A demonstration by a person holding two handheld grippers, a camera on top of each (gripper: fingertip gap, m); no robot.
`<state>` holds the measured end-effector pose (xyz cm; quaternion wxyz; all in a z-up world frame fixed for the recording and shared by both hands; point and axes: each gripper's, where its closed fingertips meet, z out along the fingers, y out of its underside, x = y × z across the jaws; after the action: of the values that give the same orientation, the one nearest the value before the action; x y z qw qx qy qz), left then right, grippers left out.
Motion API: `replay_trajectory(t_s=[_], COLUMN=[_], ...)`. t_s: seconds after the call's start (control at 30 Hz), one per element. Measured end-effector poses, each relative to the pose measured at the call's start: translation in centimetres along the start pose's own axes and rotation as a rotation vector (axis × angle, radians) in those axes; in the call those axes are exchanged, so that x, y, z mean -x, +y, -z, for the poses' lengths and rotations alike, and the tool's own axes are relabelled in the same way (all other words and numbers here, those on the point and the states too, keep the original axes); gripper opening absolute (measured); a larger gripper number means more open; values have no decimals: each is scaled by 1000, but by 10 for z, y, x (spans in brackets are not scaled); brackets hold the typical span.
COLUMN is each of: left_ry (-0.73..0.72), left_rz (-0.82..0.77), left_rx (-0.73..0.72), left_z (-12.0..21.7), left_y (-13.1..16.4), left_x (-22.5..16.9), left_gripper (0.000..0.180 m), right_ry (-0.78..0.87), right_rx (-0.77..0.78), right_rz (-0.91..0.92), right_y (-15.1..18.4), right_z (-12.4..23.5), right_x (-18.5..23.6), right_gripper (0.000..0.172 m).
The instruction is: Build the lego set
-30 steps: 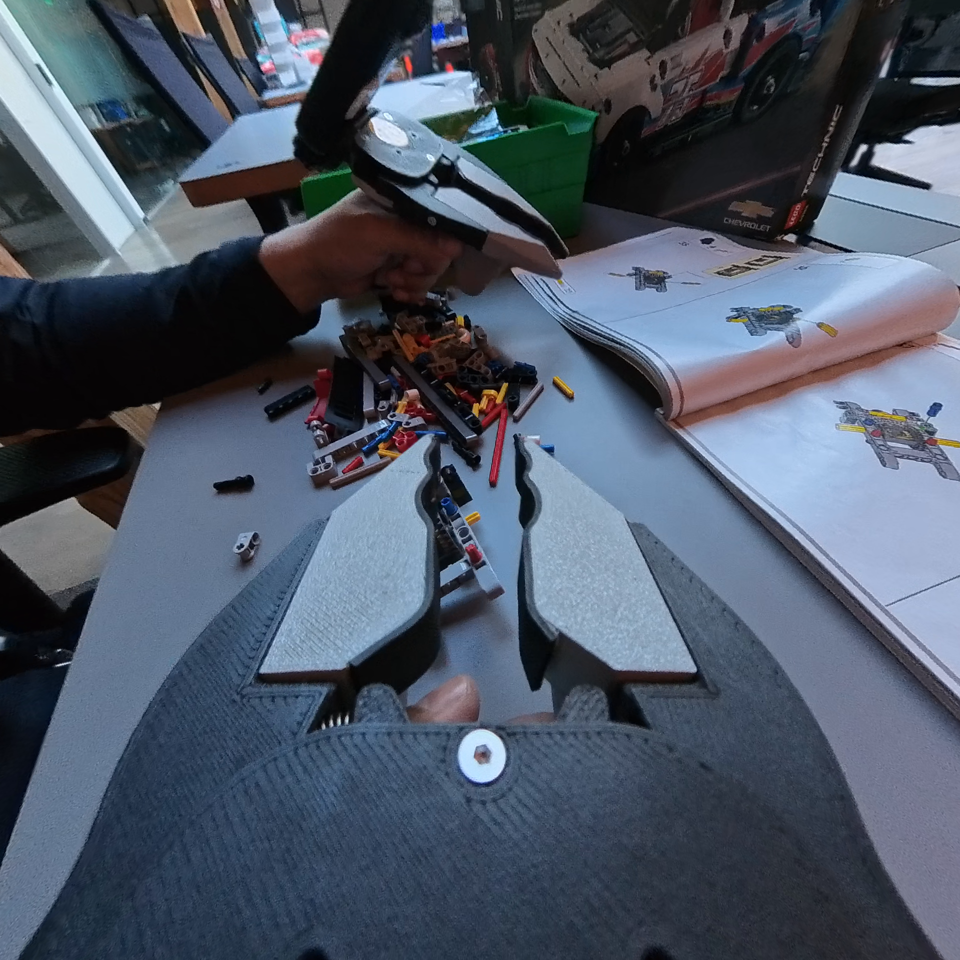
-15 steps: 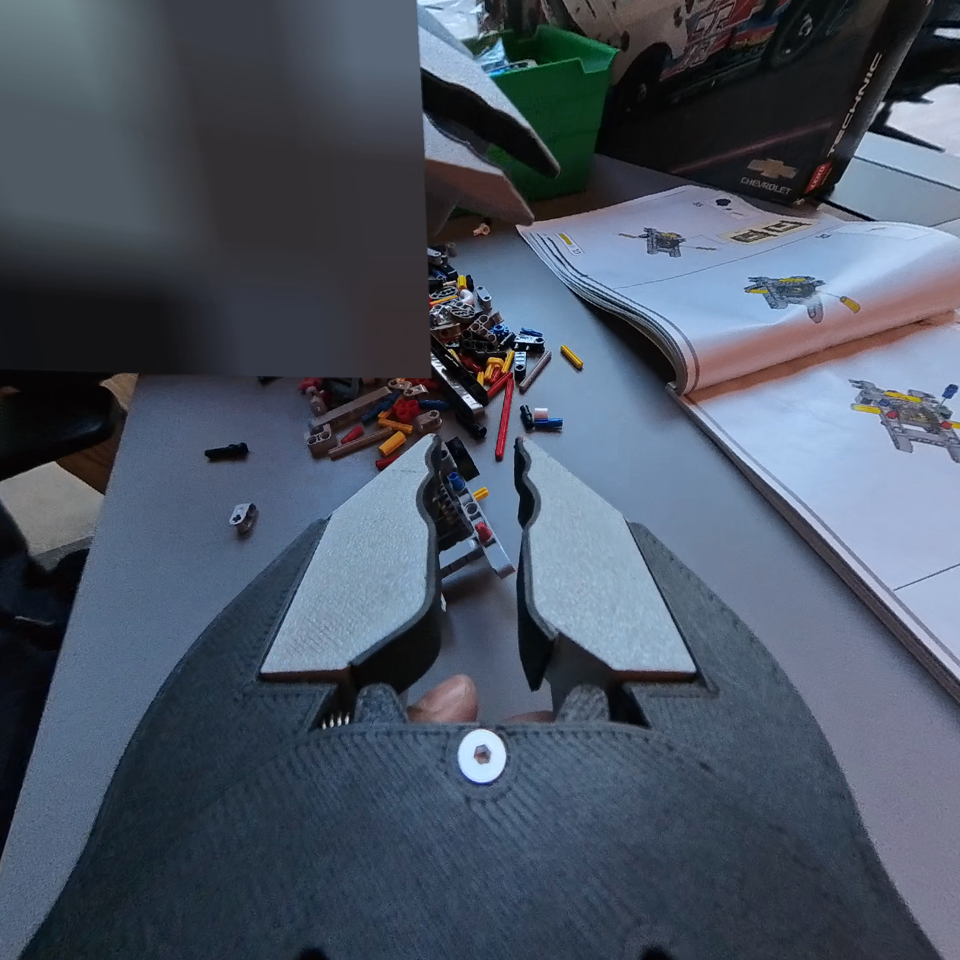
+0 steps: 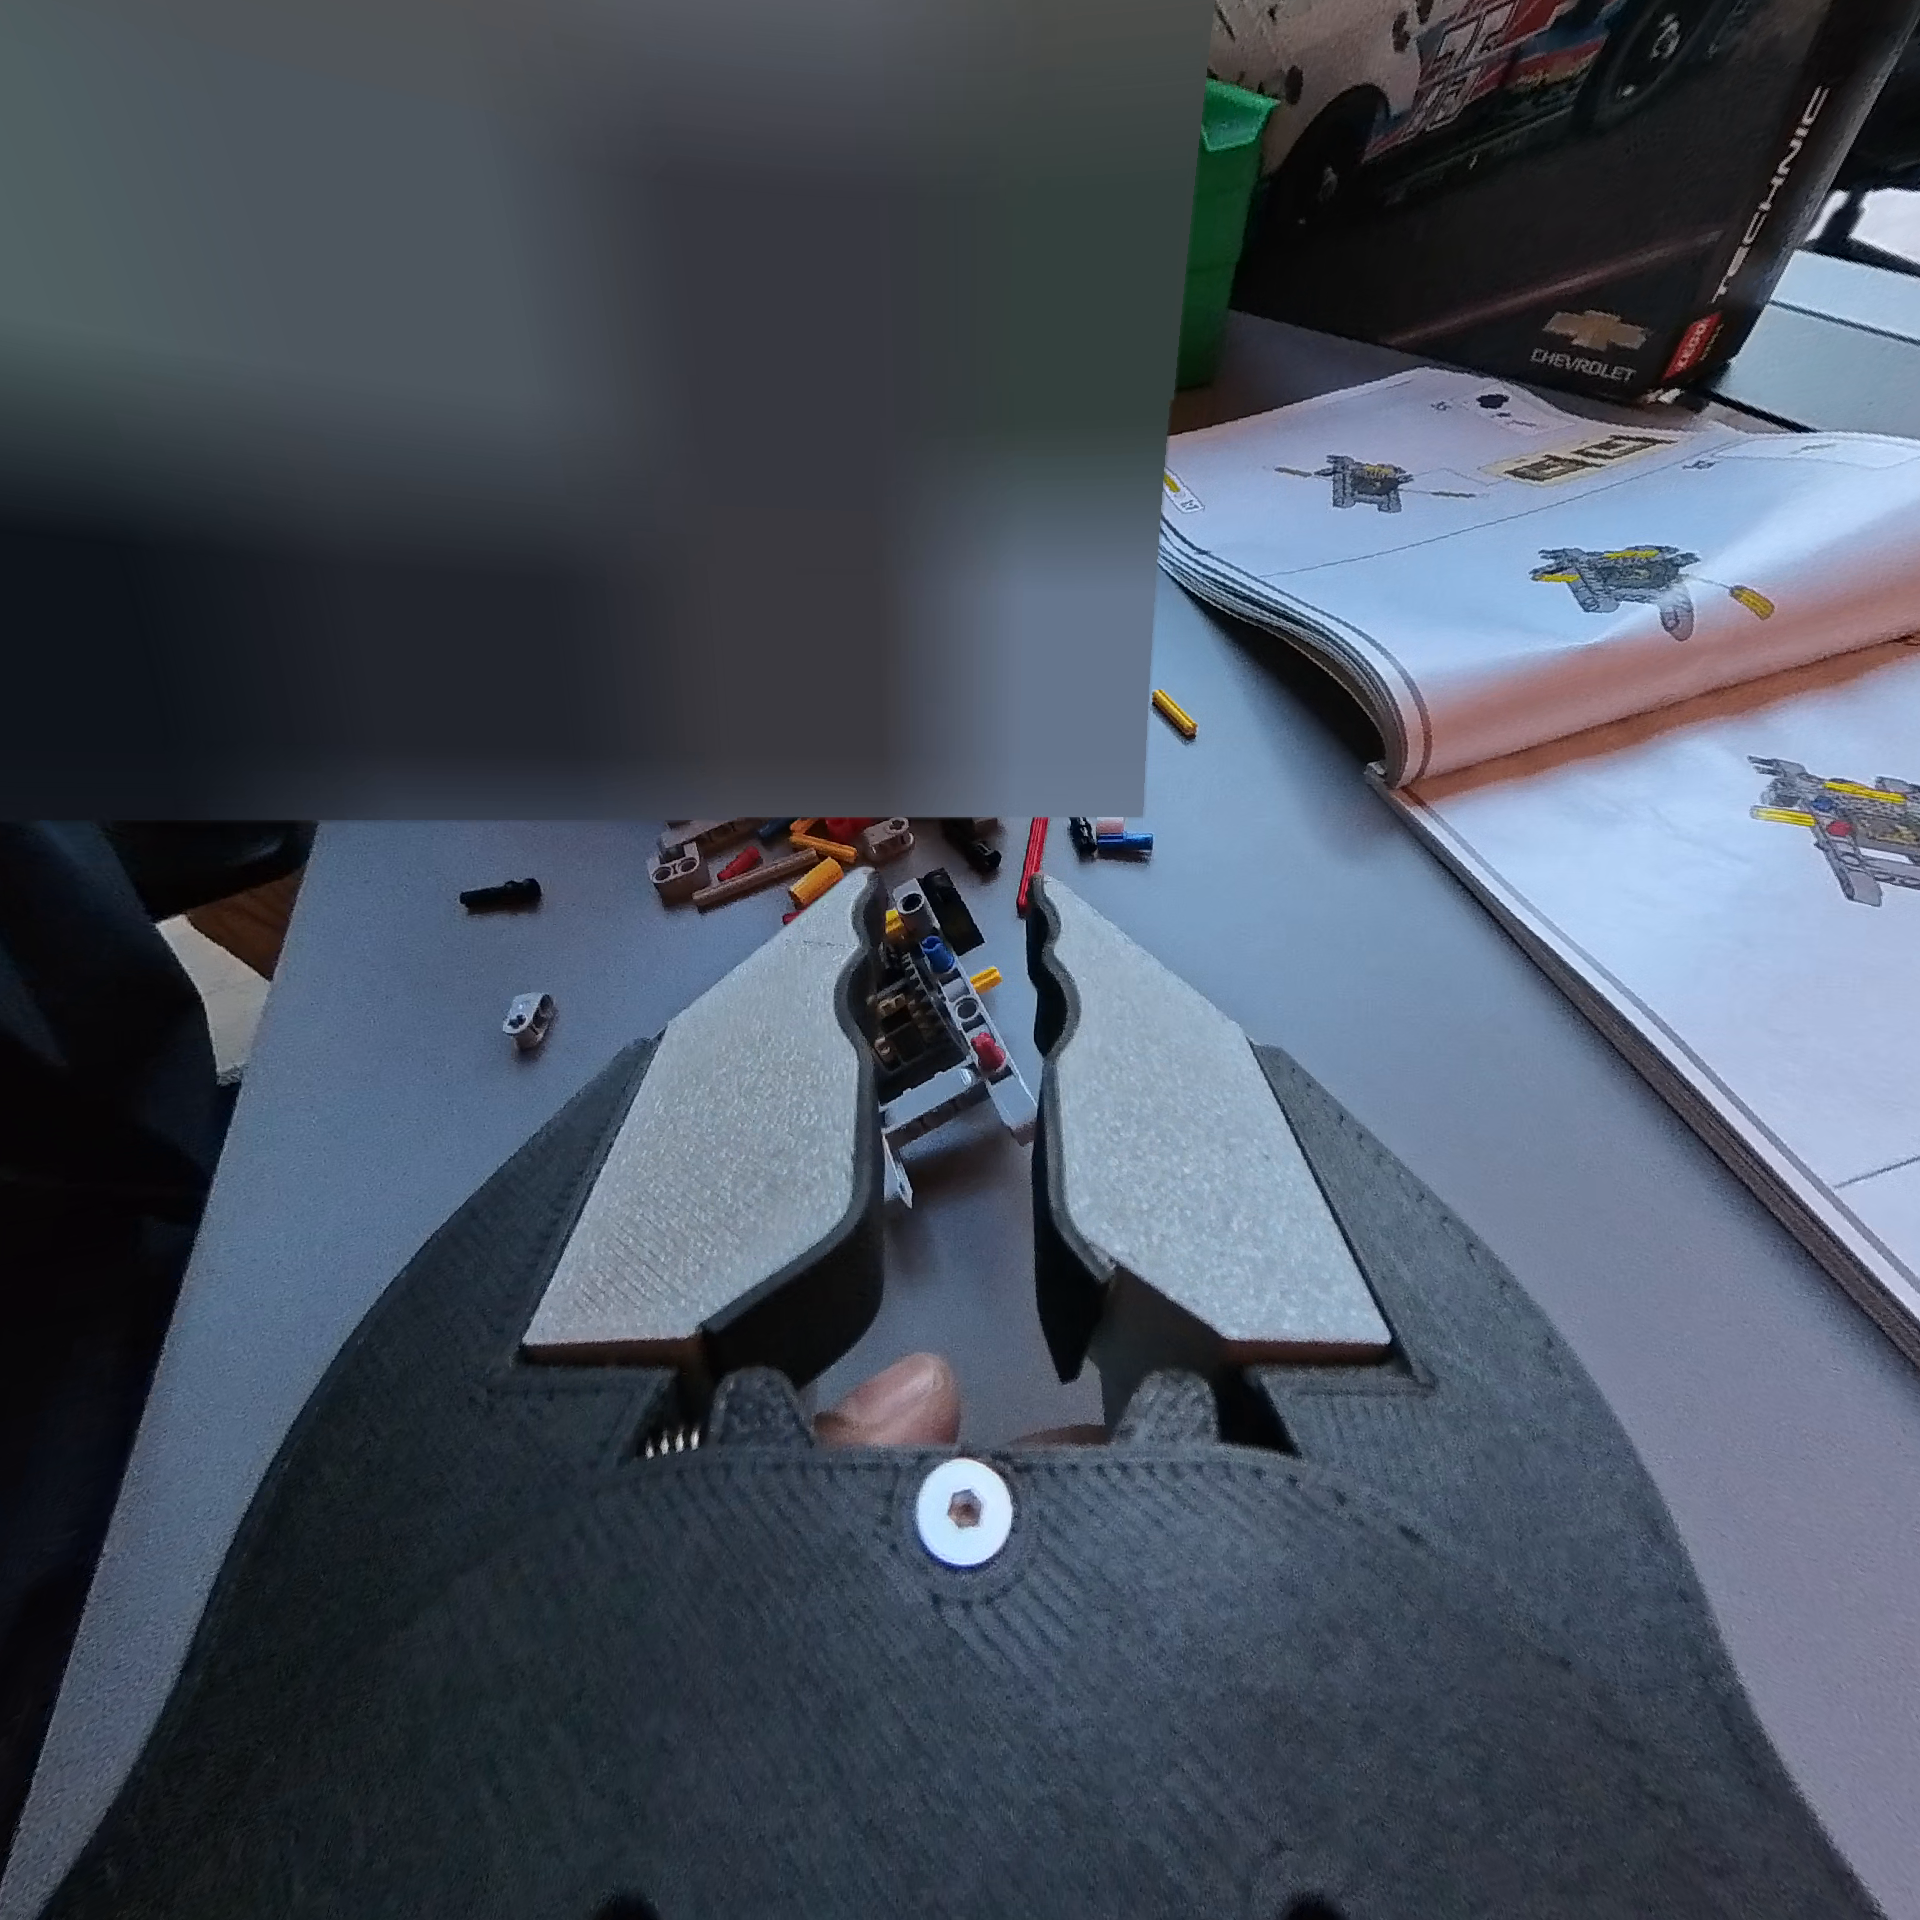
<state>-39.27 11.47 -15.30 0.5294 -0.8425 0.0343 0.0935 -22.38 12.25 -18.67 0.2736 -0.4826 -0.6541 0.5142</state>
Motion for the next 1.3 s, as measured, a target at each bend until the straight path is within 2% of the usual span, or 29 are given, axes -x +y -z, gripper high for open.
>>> replay_trajectory(t_s=[0.7,0.97,1.3], left_ry=[-41,-45,-40], left_rz=[87,90,84], left_rx=[-29,12,-23], left_z=[-2,-6,2], left_y=[3,12,2], left_x=[19,24,22], left_gripper=[22,22,21], right_ry=[-19,0,-29], right_rx=[-84,-120,-128], right_rz=[60,28,27], right_y=[-13,-17,-19], right_z=[2,6,5], right_x=[2,-5,-3], right_gripper=[23,24,23])
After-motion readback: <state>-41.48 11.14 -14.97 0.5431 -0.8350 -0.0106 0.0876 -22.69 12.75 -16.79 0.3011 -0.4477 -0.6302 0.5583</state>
